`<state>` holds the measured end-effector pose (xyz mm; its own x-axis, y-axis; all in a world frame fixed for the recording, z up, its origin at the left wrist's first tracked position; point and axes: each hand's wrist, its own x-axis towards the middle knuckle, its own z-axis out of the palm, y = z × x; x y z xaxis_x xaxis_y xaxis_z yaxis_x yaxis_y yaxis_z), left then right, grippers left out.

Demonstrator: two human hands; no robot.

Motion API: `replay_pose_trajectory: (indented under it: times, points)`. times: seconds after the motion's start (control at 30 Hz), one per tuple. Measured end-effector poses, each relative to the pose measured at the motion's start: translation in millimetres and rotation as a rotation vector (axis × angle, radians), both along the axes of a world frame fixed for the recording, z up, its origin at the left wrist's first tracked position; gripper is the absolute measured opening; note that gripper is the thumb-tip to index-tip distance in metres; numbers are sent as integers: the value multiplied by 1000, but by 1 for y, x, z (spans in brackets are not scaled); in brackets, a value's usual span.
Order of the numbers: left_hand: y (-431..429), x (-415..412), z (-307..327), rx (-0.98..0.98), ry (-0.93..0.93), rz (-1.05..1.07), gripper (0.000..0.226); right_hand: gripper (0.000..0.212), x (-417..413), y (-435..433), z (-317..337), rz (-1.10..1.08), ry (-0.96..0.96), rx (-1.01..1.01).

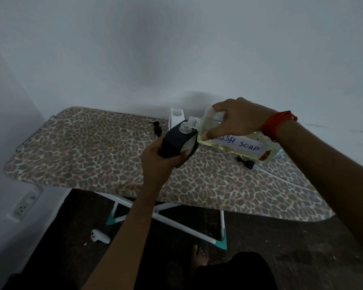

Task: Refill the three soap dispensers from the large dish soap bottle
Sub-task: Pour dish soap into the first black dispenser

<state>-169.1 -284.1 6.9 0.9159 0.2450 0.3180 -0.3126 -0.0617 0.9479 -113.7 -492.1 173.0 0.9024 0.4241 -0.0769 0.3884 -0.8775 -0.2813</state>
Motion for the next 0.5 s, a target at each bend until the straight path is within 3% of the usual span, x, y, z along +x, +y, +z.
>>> replay_pose_trajectory:
  times: [0.17,0.5]
  points:
    - [0,0,1,1,6,10,45,61,0,1,1,2,3,7]
    - [0,-2,7,17,21,19,54,79,-5,0,9,-31,19,-21]
